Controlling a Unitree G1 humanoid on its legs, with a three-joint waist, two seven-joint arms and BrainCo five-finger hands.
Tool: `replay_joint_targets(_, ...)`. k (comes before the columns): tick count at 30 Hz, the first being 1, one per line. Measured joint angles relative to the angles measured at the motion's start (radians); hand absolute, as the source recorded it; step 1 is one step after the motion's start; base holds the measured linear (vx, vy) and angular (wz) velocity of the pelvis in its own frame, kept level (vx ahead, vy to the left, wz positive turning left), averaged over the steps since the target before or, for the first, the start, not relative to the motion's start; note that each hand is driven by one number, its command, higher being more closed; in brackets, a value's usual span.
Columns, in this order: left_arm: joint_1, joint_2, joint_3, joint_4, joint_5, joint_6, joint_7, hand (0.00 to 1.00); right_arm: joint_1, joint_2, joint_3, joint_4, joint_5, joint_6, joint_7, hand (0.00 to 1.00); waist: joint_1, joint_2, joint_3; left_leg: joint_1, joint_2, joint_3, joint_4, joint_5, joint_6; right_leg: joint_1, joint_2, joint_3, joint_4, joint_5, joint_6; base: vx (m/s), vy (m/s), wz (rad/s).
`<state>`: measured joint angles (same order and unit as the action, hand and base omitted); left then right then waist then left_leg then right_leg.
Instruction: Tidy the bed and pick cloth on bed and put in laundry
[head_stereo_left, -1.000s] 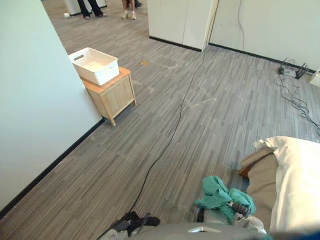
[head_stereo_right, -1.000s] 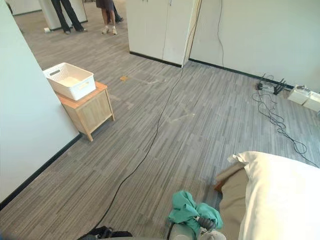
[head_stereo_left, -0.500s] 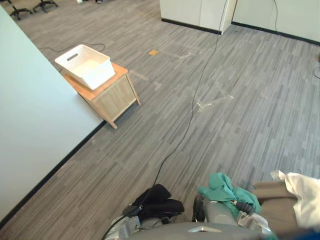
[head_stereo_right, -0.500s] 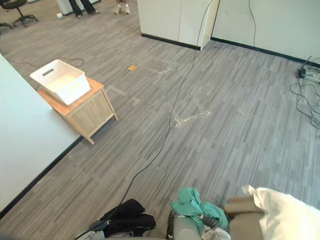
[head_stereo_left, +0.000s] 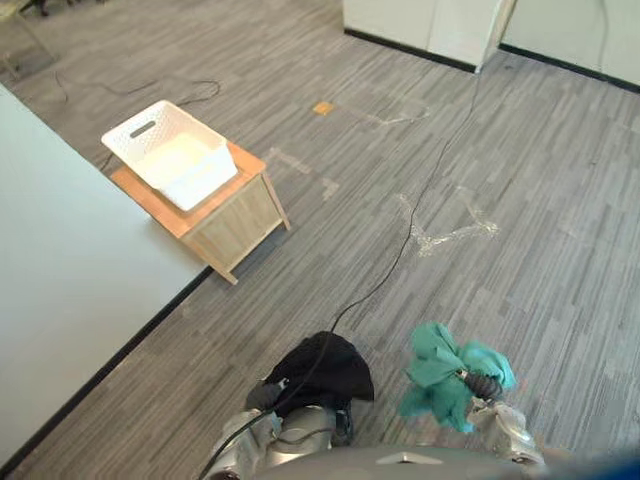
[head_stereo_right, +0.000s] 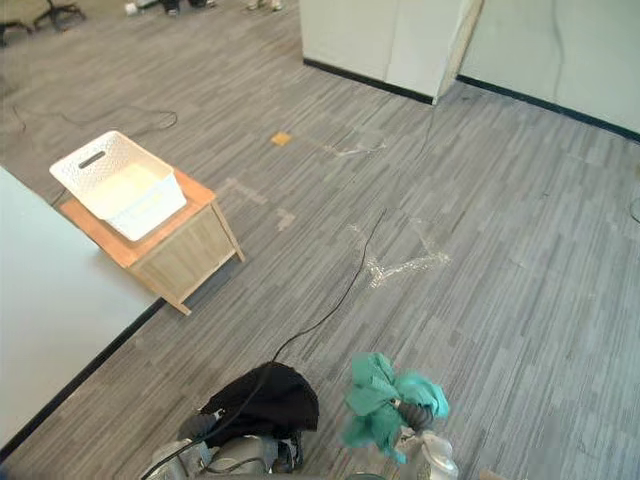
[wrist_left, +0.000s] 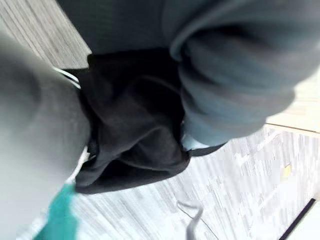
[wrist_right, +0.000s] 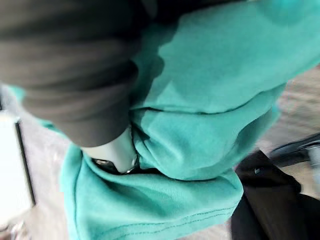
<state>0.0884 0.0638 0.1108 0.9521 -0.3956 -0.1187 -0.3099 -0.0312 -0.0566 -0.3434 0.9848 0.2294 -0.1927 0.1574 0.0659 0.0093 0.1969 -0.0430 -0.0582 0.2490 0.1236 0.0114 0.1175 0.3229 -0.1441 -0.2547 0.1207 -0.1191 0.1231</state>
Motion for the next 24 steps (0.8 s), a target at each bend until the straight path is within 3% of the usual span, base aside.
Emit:
replay_joint_targets(3,0.032,-0.003,-0.041,-0.037,-0.009,-0.005,-0.002,1.0,0.002,0.006,0.009,-0.018,0.017,-0.003,-0.01,1.0,0.002,0.003,-0.035,0.05,0.009,0.007,-0.005,-0.075,-0.012,-0.076,-0.008,0.032,0.225,0.006,0.003,0.28,0.045,0.08)
replay_joint_targets(4,0.046,0.0,-0.052,-0.052,-0.014,-0.004,-0.011,1.0,0.008,0.007,0.011,-0.028,0.023,-0.004,-0.012,1.0,0.002,0.013,-0.055,0.082,0.012,0.004,-0.033,-0.121,-0.014,-0.152,-0.026,0.037,0.402,0.009,0.01,0.3,0.048,0.08)
replay_joint_targets(5,0.056,0.011,-0.062,-0.068,-0.024,0.001,-0.013,1.0,0.014,0.011,0.029,-0.03,0.023,-0.004,-0.012,1.0,0.001,-0.016,-0.051,0.13,-0.016,-0.006,-0.058,-0.138,-0.01,-0.224,-0.073,0.045,0.6,0.059,0.036,0.3,0.036,0.08)
replay_joint_targets(6,0.056,0.015,-0.064,-0.069,-0.024,0.004,-0.013,1.0,0.022,0.01,0.035,-0.033,0.022,-0.004,-0.012,1.0,0.0,-0.021,-0.049,0.153,-0.024,-0.019,-0.067,-0.146,-0.01,-0.257,-0.1,0.043,0.688,0.079,0.027,0.38,-0.004,0.32)
replay_joint_targets(7,0.056,0.02,-0.072,-0.07,-0.024,0.009,-0.012,1.0,0.045,0.009,0.036,-0.043,0.023,-0.004,-0.012,1.0,-0.016,-0.022,-0.046,0.2,-0.03,-0.051,-0.068,-0.167,-0.01,-0.328,-0.14,0.016,0.841,0.012,-0.025,0.26,-0.011,0.43)
replay_joint_targets(9,0.051,0.025,-0.075,-0.086,-0.024,0.02,-0.012,1.0,0.063,0.009,0.038,-0.067,0.027,-0.003,-0.012,1.0,-0.038,-0.008,-0.044,0.239,-0.013,-0.079,-0.071,-0.182,-0.01,-0.397,-0.15,-0.016,0.886,-0.059,-0.037,0.3,-0.032,0.61)
replay_joint_targets(11,0.03,0.027,-0.092,-0.113,-0.026,0.024,-0.011,1.0,0.068,0.008,0.039,-0.085,0.041,-0.003,-0.012,1.0,-0.062,0.014,-0.032,0.281,0.033,-0.125,-0.071,-0.193,-0.017,-0.485,-0.127,-0.061,0.792,-0.123,-0.034,0.36,-0.107,0.86)
replay_joint_targets(12,0.01,0.029,-0.099,-0.12,-0.027,0.024,-0.012,1.0,0.069,0.008,0.041,-0.093,0.06,-0.003,-0.012,1.0,-0.069,0.032,-0.024,0.296,0.069,-0.156,-0.068,-0.2,-0.029,-0.526,-0.101,-0.082,0.625,-0.126,-0.028,0.32,-0.162,0.85)
replay_joint_targets(14,0.004,0.031,-0.104,-0.138,-0.027,0.024,-0.012,1.0,0.069,0.008,0.041,-0.101,0.068,-0.003,-0.012,1.0,-0.076,0.032,-0.021,0.311,0.097,-0.18,-0.066,-0.214,-0.054,-0.537,-0.084,-0.089,0.464,-0.103,-0.029,0.39,-0.252,0.69)
replay_joint_targets(15,0.004,0.033,-0.104,-0.151,-0.027,0.017,-0.017,1.0,0.069,0.01,0.044,-0.104,0.083,-0.003,-0.012,1.0,-0.075,0.028,-0.019,0.325,0.113,-0.193,-0.066,-0.234,-0.088,-0.545,-0.079,-0.087,0.272,-0.025,-0.028,0.39,-0.288,0.62)
replay_joint_targets(16,0.007,0.038,-0.104,-0.153,-0.026,0.014,-0.026,1.0,0.069,0.011,0.053,-0.105,0.084,-0.003,-0.012,1.0,-0.072,-0.003,-0.018,0.347,0.115,-0.196,-0.064,-0.257,-0.125,-0.54,-0.08,-0.082,0.111,0.074,-0.024,0.33,-0.256,0.5)
replay_joint_targets(17,0.013,0.044,-0.104,-0.153,-0.026,0.013,-0.033,1.0,0.069,0.013,0.057,-0.105,0.084,-0.003,-0.012,1.0,-0.066,-0.018,-0.02,0.36,0.114,-0.196,-0.063,-0.274,-0.149,-0.54,-0.083,-0.078,0.05,0.116,-0.027,0.44,-0.38,0.34)
replay_joint_targets(18,0.019,0.055,-0.104,-0.147,-0.025,0.012,-0.037,1.0,0.071,0.013,0.058,-0.105,0.084,-0.002,-0.012,1.0,-0.066,-0.036,-0.017,0.392,0.127,-0.201,-0.056,-0.317,-0.178,-0.529,-0.078,-0.061,0.038,0.261,-0.058,0.5,-0.429,0.11)
replay_joint_targets(19,0.018,0.032,-0.111,-0.138,-0.023,0.008,-0.043,1.0,0.061,-0.003,0.057,-0.105,0.086,0.0,-0.012,1.0,-0.064,0.017,-0.008,0.405,0.182,-0.189,-0.048,-0.323,-0.203,-0.535,-0.031,-0.073,0.087,0.201,-0.079,0.48,-0.427,-0.01)
replay_joint_targets(21,0.011,0.016,-0.114,-0.138,-0.021,-0.018,-0.079,1.0,0.035,-0.008,0.057,-0.116,0.104,0.0,-0.011,1.0,-0.077,0.046,0.006,0.407,0.223,-0.161,-0.029,-0.3,-0.231,-0.572,-0.005,-0.08,0.197,0.119,-0.117,0.4,-0.328,-0.15)
replay_joint_targets(24,0.001,0.02,-0.126,-0.147,-0.018,-0.023,-0.1,1.0,0.037,-0.007,0.068,-0.134,0.104,0.006,-0.005,1.0,-0.079,0.043,0.004,0.392,0.246,-0.149,0.061,-0.274,-0.25,-0.588,0.004,-0.084,0.299,0.024,-0.139,0.38,-0.326,-0.14)
